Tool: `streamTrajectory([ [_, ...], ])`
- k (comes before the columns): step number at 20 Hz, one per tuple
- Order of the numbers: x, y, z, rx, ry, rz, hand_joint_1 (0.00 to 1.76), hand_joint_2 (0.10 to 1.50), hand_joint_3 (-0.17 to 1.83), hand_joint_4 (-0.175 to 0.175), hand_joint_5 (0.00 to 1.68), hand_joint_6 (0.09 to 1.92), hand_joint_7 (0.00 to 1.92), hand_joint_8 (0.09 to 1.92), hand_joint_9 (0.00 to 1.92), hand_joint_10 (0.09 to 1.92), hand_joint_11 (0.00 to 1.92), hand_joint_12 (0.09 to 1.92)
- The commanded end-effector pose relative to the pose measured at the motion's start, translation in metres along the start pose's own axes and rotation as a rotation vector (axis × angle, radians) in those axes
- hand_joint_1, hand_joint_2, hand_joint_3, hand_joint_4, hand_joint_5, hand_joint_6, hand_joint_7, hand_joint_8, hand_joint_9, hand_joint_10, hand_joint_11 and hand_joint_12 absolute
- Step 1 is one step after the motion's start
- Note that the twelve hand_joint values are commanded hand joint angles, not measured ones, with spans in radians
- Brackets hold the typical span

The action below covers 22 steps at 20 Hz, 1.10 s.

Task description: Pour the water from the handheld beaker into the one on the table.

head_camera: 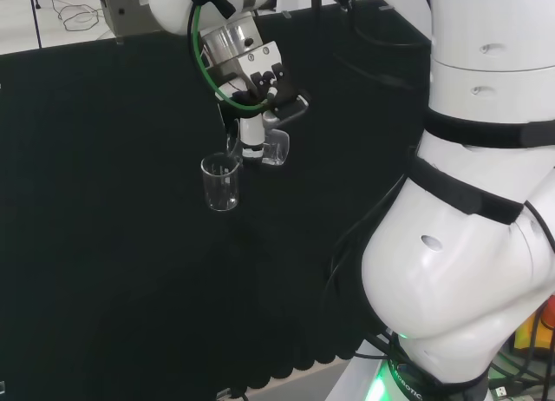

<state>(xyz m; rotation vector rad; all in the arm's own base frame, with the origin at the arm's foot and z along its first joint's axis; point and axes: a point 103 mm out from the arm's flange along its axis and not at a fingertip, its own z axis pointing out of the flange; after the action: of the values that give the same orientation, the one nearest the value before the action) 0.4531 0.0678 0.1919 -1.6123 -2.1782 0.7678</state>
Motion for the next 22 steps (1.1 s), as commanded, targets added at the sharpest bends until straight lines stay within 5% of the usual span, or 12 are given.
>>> streamTrajectory([
  [1, 0.0032, 0.0024, -0.0044, 0.033, -0.033, 0.019, 1.44, 0.61, 0.58, -0.175, 1.44, 0.28, 1.51, 0.09, 1.68, 0.09, 1.24, 0.63],
  [22, 0.0071, 0.0034, -0.0116, 0.113, -0.133, 0.083, 1.44, 0.6, 0.6, -0.175, 1.44, 0.28, 1.52, 0.09, 1.68, 0.09, 1.25, 0.63],
])
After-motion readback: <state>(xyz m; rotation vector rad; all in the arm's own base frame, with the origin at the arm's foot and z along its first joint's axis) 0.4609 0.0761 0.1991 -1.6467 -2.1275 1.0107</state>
